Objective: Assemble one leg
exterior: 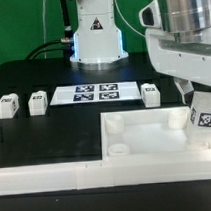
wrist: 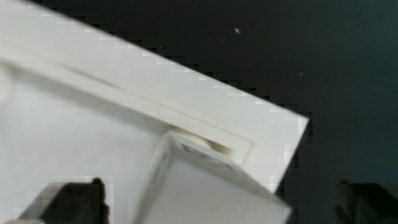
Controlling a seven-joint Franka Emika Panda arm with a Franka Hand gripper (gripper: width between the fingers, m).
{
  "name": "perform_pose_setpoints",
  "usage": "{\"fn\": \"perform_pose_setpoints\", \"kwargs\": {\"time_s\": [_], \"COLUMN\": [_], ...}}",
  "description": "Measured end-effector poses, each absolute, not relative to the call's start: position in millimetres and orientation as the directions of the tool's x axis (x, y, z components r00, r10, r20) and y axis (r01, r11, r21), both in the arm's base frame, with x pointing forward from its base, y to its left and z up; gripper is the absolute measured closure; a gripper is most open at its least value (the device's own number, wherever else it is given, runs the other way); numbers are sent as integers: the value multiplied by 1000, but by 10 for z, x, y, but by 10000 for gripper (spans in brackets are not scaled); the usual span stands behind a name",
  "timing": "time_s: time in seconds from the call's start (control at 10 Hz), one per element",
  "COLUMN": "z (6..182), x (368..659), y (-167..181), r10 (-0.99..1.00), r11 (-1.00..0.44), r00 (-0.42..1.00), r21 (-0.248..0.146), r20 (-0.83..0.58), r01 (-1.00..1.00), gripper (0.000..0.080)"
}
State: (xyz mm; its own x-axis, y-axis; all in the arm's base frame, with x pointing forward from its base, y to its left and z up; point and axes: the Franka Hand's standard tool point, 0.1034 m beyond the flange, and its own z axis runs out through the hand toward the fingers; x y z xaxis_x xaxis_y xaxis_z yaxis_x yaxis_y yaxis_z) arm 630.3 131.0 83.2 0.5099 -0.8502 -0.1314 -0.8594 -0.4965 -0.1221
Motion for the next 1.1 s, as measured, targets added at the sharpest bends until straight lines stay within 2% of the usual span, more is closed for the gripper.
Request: {"fn": "perform_pose_setpoints", "kwargs": {"time_s": [0.2,0.3,0.4,0.5,0.6,0.7,0.8,0.9,1.0,1.1], "z": [824,812,775,765,767,767,766,765,752,746], "x": [6300,6292,6266,6268,6287,6285,6284,6284,6273,6273], "y": [1303,1297,1280,1245,1225,1240,1242,1241,1204,1180], "r10": [-706,-611,-484,-340,-218,-257,-274,-273,-367,-464], "r11": [-686,-774,-865,-932,-969,-959,-954,-955,-923,-878], "r00": [701,788,874,940,976,966,962,962,930,886], "r21": [-149,-151,-129,-128,-122,-127,-127,-127,-123,-119], "r20": [-98,-73,-38,-11,18,12,10,10,-6,-19], "r01": [-712,-615,-485,-339,-214,-253,-271,-270,-365,-463], "gripper": [150,150,150,150,150,150,271,446,446,495]}}
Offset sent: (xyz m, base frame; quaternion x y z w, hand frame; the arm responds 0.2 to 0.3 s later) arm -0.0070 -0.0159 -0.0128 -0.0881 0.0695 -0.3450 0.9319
